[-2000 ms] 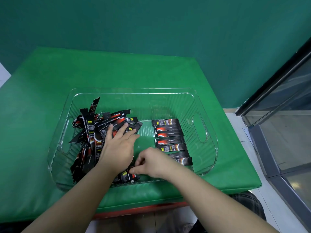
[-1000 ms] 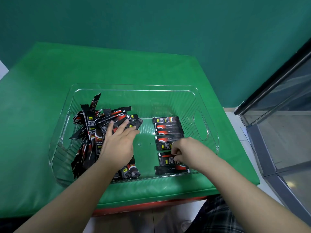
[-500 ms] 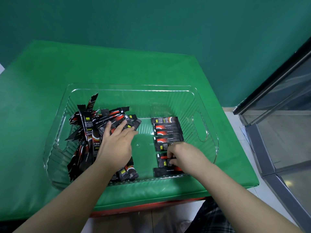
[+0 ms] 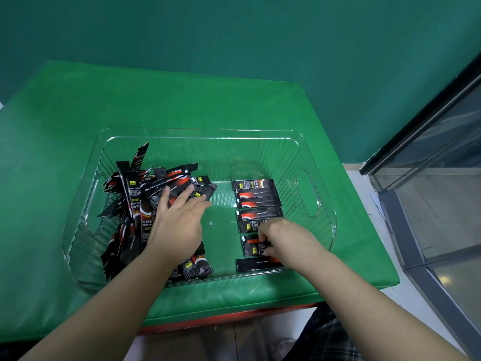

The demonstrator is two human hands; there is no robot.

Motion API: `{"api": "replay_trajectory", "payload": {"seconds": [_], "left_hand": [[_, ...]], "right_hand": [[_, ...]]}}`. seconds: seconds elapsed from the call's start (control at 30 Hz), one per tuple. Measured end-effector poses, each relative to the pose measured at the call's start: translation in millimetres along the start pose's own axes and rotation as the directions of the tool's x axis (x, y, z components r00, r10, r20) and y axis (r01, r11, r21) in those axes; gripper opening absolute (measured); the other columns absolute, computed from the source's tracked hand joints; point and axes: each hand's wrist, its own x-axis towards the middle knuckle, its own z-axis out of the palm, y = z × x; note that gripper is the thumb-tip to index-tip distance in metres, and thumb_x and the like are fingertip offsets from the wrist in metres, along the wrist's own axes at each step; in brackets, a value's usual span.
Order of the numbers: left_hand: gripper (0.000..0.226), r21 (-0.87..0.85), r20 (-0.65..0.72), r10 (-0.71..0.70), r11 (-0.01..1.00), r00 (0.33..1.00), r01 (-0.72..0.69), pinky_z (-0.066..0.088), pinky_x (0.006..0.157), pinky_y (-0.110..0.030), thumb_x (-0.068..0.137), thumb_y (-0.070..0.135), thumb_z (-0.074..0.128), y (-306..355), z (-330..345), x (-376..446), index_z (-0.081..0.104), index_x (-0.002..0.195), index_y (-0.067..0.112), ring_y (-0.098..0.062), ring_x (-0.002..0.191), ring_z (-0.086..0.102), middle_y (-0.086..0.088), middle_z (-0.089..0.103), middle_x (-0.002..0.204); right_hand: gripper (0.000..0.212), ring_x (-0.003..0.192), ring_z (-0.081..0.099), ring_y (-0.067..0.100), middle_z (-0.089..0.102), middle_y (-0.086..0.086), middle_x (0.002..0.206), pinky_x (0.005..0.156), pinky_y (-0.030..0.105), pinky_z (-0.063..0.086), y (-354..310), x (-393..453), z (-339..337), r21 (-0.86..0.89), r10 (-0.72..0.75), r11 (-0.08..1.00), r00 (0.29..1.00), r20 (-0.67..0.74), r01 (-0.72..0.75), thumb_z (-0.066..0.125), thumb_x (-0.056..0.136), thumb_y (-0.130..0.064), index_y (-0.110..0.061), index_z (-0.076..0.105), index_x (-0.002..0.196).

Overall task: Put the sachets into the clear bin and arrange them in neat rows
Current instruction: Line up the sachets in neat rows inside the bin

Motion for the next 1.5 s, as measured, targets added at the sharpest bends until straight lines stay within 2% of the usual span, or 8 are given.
{"api": "replay_trajectory", "payload": {"seconds": [0.53,0.7,0.9,1.03,1.2,1.37,1.43,1.5], "left_hand": [[0.052,-0.013,-0.007,-0.002,1.0,1.0,0.002,-0.031,0.103,-0.038,0.095,0.009,0.037,1,-2,-1,0.039,0.144,0.025,-0.011,0.147,0.005,0.008,0.032,0.153],[0.052,-0.008,-0.004,-0.001,1.0,1.0,0.001,-0.03,0.103,-0.038,0.094,0.01,0.038,1,-1,-1,0.039,0.144,0.025,-0.011,0.147,0.005,0.008,0.032,0.153],[0.052,-0.005,-0.004,0.001,1.0,1.0,-0.001,-0.031,0.103,-0.038,0.094,0.01,0.038,1,-1,-1,0.039,0.144,0.026,-0.01,0.147,0.005,0.009,0.032,0.153],[0.051,-0.011,-0.015,0.002,1.0,1.0,-0.003,-0.03,0.104,-0.038,0.094,0.009,0.039,0,0,-1,0.041,0.142,0.025,-0.011,0.147,0.007,0.008,0.035,0.152],[0.052,-0.005,-0.006,0.006,1.0,1.0,-0.006,-0.031,0.103,-0.038,0.094,0.01,0.039,0,-1,-1,0.04,0.143,0.026,-0.011,0.147,0.005,0.009,0.033,0.153],[0.051,-0.006,-0.014,0.005,1.0,1.0,-0.005,-0.027,0.106,-0.04,0.094,0.01,0.039,0,0,-2,0.04,0.143,0.026,-0.01,0.147,0.006,0.009,0.034,0.152],[0.051,0.0,-0.013,0.005,1.0,1.0,-0.005,-0.026,0.107,-0.041,0.094,0.011,0.039,0,0,-2,0.04,0.143,0.027,-0.01,0.147,0.006,0.009,0.033,0.152],[0.051,-0.001,-0.013,0.008,1.0,1.0,-0.008,-0.025,0.108,-0.041,0.094,0.011,0.039,-1,0,-1,0.04,0.143,0.027,-0.01,0.147,0.006,0.009,0.033,0.152]], "right_hand": [[0.021,0.105,0.056,0.019,0.061,0.003,0.109,0.082,0.029,0.048,-2,-4,-2,-0.013,-0.028,1.0,0.996,-0.086,0.027,0.066,0.086,-0.019,-0.014,0.061,0.106],[0.02,0.103,0.057,0.02,0.063,0.002,0.11,0.075,0.029,0.045,-3,-6,-3,-0.028,-0.002,1.0,0.998,-0.065,0.0,0.063,0.088,-0.018,-0.015,0.063,0.108],[0.023,0.099,0.059,0.022,0.064,0.001,0.106,0.074,0.032,0.052,-7,-7,-2,-0.006,-0.001,1.0,0.995,-0.1,0.001,0.054,0.089,-0.007,-0.018,0.063,0.107],[0.036,0.108,0.056,0.022,0.058,0.001,0.119,0.09,0.031,0.047,-16,-6,-4,0.17,-0.103,0.981,0.993,0.064,0.091,0.047,0.095,-0.014,-0.03,0.061,0.123],[0.047,0.117,0.051,0.022,0.052,0.004,0.131,0.105,0.032,0.037,-13,-2,-5,0.173,-0.053,0.985,0.977,0.209,0.016,0.041,0.096,-0.008,-0.038,0.056,0.128],[0.046,0.09,0.062,0.025,0.06,-0.004,0.11,0.082,0.034,0.052,-24,-2,-10,0.302,-0.124,0.952,0.96,0.25,0.044,0.04,0.094,-0.008,-0.041,0.063,0.118],[0.053,0.088,0.059,0.018,0.06,-0.001,0.127,0.072,0.021,0.046,-30,2,-11,0.289,-0.128,0.957,0.938,0.321,0.032,0.036,0.091,-0.002,-0.04,0.064,0.117],[0.06,0.101,0.057,0.017,0.054,-0.001,0.136,0.072,0.017,0.038,-34,4,-14,0.27,-0.096,0.963,0.923,0.373,-0.009,0.033,0.087,0.005,-0.035,0.066,0.115]]}}
